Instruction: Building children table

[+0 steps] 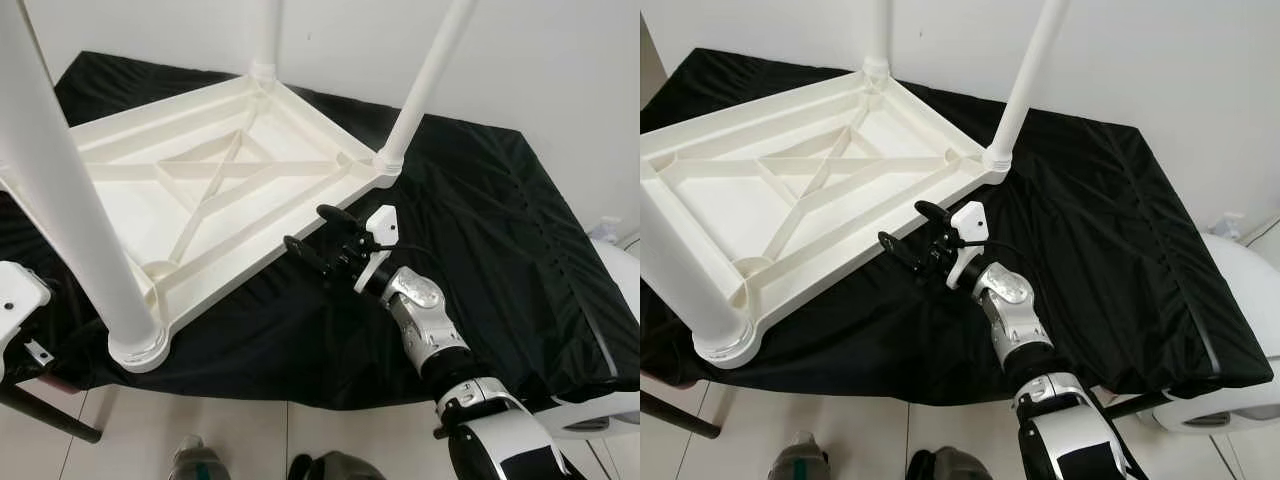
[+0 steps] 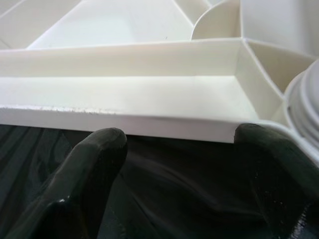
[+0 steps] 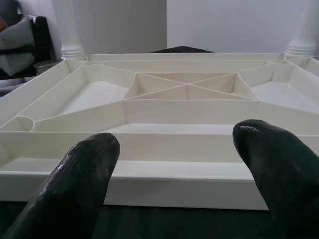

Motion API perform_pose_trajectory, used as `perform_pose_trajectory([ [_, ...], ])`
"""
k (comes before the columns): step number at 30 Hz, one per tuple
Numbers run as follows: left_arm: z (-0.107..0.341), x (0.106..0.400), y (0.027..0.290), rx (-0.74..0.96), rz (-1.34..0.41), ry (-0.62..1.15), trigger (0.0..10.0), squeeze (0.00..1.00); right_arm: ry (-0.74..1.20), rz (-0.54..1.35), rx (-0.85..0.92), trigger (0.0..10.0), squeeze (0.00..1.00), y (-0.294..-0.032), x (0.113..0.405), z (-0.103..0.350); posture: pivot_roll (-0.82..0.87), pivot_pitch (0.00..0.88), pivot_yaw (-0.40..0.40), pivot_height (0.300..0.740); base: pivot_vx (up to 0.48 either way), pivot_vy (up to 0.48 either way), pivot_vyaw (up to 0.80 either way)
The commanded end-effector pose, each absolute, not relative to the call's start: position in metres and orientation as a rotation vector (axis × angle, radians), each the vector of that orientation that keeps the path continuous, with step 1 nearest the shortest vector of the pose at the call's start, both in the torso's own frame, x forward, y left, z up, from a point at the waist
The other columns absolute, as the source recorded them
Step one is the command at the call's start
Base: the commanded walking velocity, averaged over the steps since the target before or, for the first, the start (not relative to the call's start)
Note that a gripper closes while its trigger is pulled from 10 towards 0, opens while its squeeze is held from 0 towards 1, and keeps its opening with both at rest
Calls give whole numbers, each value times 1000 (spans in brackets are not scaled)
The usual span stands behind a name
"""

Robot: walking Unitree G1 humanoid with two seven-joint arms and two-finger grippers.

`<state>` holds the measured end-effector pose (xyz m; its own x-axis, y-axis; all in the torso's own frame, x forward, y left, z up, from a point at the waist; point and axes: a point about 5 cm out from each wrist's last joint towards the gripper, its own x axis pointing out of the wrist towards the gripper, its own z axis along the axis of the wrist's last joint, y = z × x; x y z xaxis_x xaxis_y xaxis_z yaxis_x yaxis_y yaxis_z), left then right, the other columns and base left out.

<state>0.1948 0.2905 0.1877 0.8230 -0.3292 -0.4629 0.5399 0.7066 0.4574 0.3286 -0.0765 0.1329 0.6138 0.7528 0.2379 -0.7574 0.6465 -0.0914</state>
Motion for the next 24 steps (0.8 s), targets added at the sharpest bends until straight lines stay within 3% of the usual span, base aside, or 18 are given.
perform_pose_trajectory([
  [1,191,202,299,660,-189,270,10000,0,-256,847,23,10000,0,-83,327,128,270,65,-163,740,0,0,0],
  [13,182,227,267,454,-128,146,10000,0,-261,775,37,10000,0,-87,326,126,237,66,-146,740,0,0,0],
  [24,173,239,202,337,-238,93,10000,0,-264,697,52,10000,0,-95,323,124,192,68,-113,740,0,0,0],
])
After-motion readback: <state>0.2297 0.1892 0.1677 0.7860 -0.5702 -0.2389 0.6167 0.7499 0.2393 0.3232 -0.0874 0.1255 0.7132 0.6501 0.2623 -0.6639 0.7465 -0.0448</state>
